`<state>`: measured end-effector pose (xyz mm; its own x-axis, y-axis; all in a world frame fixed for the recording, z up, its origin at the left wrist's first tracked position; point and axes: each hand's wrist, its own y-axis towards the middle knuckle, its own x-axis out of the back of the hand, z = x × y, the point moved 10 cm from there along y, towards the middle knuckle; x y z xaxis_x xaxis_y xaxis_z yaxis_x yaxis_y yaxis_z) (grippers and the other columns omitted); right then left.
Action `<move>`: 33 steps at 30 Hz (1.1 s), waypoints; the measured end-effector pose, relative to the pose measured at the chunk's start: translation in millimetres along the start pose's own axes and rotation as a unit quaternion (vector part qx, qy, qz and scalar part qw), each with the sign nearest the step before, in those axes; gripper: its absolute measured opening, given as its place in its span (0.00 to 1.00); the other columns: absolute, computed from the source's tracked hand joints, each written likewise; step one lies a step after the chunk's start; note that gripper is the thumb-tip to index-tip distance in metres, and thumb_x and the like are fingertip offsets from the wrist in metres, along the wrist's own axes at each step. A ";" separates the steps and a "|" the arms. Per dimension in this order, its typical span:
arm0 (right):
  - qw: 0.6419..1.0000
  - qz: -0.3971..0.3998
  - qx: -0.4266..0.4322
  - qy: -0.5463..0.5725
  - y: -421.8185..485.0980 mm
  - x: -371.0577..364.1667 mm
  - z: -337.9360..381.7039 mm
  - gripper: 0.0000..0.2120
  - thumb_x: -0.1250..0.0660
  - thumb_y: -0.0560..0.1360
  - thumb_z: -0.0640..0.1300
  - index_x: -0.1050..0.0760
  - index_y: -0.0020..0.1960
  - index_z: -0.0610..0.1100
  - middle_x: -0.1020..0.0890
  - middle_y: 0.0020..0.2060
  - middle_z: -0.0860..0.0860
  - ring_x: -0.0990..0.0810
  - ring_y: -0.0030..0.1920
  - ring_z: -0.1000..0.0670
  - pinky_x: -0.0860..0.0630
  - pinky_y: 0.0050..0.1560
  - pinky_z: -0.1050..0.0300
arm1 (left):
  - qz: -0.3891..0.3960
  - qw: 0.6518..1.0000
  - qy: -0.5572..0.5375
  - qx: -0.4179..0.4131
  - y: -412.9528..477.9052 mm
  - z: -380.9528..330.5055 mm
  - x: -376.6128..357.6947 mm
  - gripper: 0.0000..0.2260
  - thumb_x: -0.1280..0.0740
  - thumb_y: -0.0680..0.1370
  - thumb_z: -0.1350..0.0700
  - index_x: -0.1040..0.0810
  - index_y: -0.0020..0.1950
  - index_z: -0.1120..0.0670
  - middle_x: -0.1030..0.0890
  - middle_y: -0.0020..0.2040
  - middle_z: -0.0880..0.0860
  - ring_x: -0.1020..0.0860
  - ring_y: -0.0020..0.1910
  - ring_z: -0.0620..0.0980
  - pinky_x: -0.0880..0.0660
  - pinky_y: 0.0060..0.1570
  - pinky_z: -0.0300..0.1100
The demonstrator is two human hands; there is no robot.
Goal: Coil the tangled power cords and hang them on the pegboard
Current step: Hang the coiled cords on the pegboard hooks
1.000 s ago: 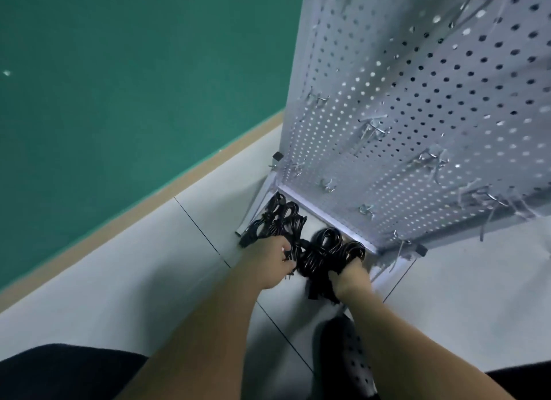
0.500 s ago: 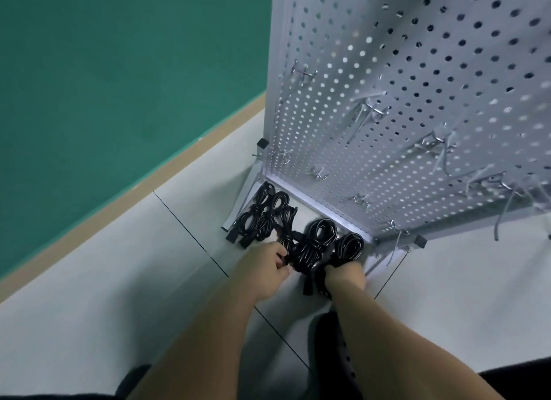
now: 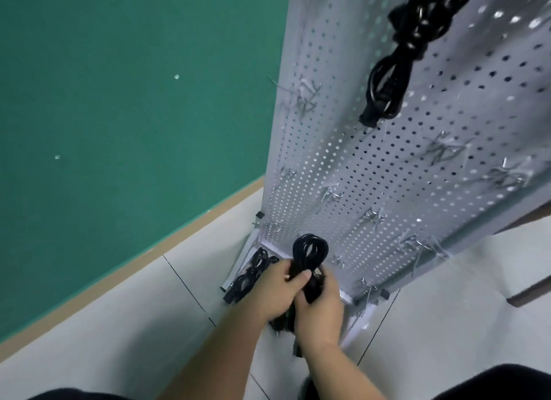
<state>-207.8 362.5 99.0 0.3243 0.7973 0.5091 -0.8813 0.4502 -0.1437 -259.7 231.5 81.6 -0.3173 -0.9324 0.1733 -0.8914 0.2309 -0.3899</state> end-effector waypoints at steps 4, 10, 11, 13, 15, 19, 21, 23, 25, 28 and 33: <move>0.994 0.012 0.102 0.027 -5.6 19.4 61.6 0.32 0.29 0.77 0.37 0.30 0.78 0.55 0.24 0.59 0.61 0.21 0.60 0.55 0.23 0.64 0.55 | -0.025 0.995 -0.085 -0.055 -23.5 -55.4 22.6 0.11 0.29 0.82 0.48 0.17 0.63 0.49 0.12 0.56 0.49 0.14 0.58 0.49 0.20 0.64 0.52; 0.970 0.026 0.236 0.049 -15.9 55.3 153.1 0.25 0.44 0.85 0.59 0.36 0.81 0.60 0.30 0.70 0.63 0.30 0.72 0.61 0.30 0.75 0.52 | -0.039 0.980 -0.125 -0.148 -64.0 -150.9 56.6 0.10 0.33 0.86 0.51 0.17 0.64 0.53 0.12 0.57 0.52 0.15 0.60 0.52 0.22 0.63 0.50; 0.965 0.023 0.254 0.055 -19.5 63.4 166.9 0.25 0.47 0.84 0.61 0.36 0.80 0.61 0.31 0.71 0.65 0.32 0.73 0.63 0.32 0.76 0.54 | -0.036 0.978 -0.125 -0.163 -71.7 -165.6 59.9 0.11 0.33 0.86 0.51 0.17 0.65 0.52 0.13 0.59 0.52 0.16 0.62 0.52 0.22 0.66 0.52; 0.956 0.010 0.286 0.064 -28.3 79.9 190.0 0.23 0.51 0.85 0.65 0.38 0.79 0.64 0.32 0.72 0.69 0.34 0.75 0.65 0.35 0.76 0.60 | -0.033 0.974 -0.123 -0.190 -88.1 -192.3 64.4 0.11 0.34 0.86 0.52 0.17 0.66 0.52 0.13 0.60 0.51 0.16 0.63 0.51 0.23 0.67 0.51; 0.947 -0.016 0.311 0.076 -37.6 98.2 207.4 0.21 0.50 0.84 0.65 0.38 0.76 0.68 0.32 0.72 0.72 0.34 0.75 0.65 0.37 0.73 0.68 | -0.026 0.968 -0.126 -0.215 -104.0 -216.2 65.5 0.11 0.34 0.86 0.55 0.18 0.66 0.54 0.13 0.60 0.52 0.16 0.63 0.50 0.22 0.66 0.47; 0.934 -0.063 0.337 0.097 -55.3 140.0 235.4 0.21 0.50 0.85 0.64 0.41 0.77 0.71 0.32 0.72 0.73 0.32 0.74 0.64 0.33 0.70 0.65 | 0.001 0.954 -0.127 -0.270 -134.5 -268.3 56.5 0.12 0.34 0.85 0.56 0.18 0.66 0.56 0.13 0.60 0.53 0.17 0.64 0.51 0.22 0.66 0.44; 0.925 -0.086 0.355 0.100 -63.4 163.6 252.1 0.22 0.50 0.85 0.63 0.43 0.79 0.71 0.34 0.73 0.74 0.33 0.75 0.66 0.34 0.70 0.65 | 0.012 0.945 -0.125 -0.302 -146.1 -297.9 48.9 0.14 0.33 0.83 0.52 0.19 0.67 0.56 0.13 0.61 0.53 0.17 0.65 0.51 0.23 0.69 0.48; 0.914 -0.108 0.376 0.112 -68.2 188.8 270.7 0.23 0.49 0.86 0.63 0.43 0.80 0.69 0.35 0.73 0.76 0.35 0.76 0.67 0.38 0.71 0.72 | 0.024 0.936 -0.118 -0.331 -156.5 -329.0 40.3 0.17 0.32 0.82 0.49 0.19 0.67 0.55 0.13 0.61 0.52 0.17 0.65 0.51 0.24 0.71 0.51; 0.904 -0.132 0.388 0.124 -68.0 213.1 289.0 0.24 0.48 0.86 0.60 0.41 0.82 0.62 0.34 0.73 0.74 0.35 0.75 0.68 0.40 0.70 0.76 | 0.032 0.930 -0.106 -0.351 -163.5 -358.6 33.3 0.17 0.32 0.82 0.47 0.19 0.68 0.53 0.13 0.62 0.52 0.17 0.65 0.52 0.24 0.71 0.53; 0.897 -0.148 0.395 0.132 -60.3 241.7 317.3 0.25 0.48 0.88 0.58 0.37 0.83 0.54 0.31 0.73 0.69 0.35 0.74 0.70 0.41 0.70 0.77 | 0.018 0.925 -0.096 -0.367 -168.4 -398.3 30.3 0.13 0.34 0.85 0.49 0.18 0.66 0.53 0.13 0.59 0.52 0.16 0.62 0.52 0.22 0.68 0.53; 0.900 -0.129 0.395 0.135 -40.8 262.8 347.0 0.26 0.47 0.87 0.57 0.37 0.83 0.52 0.28 0.76 0.59 0.32 0.76 0.62 0.34 0.77 0.58 | -0.023 0.923 -0.072 -0.377 -165.6 -437.0 27.9 0.11 0.34 0.85 0.47 0.16 0.60 0.51 0.12 0.53 0.50 0.14 0.52 0.49 0.19 0.50 0.43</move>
<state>-205.8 414.2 533.2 0.5310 0.8236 0.1995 -0.6994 0.2930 0.6520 -262.3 288.8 546.3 -0.2749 -0.9610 0.0316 -0.8922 0.2671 0.3641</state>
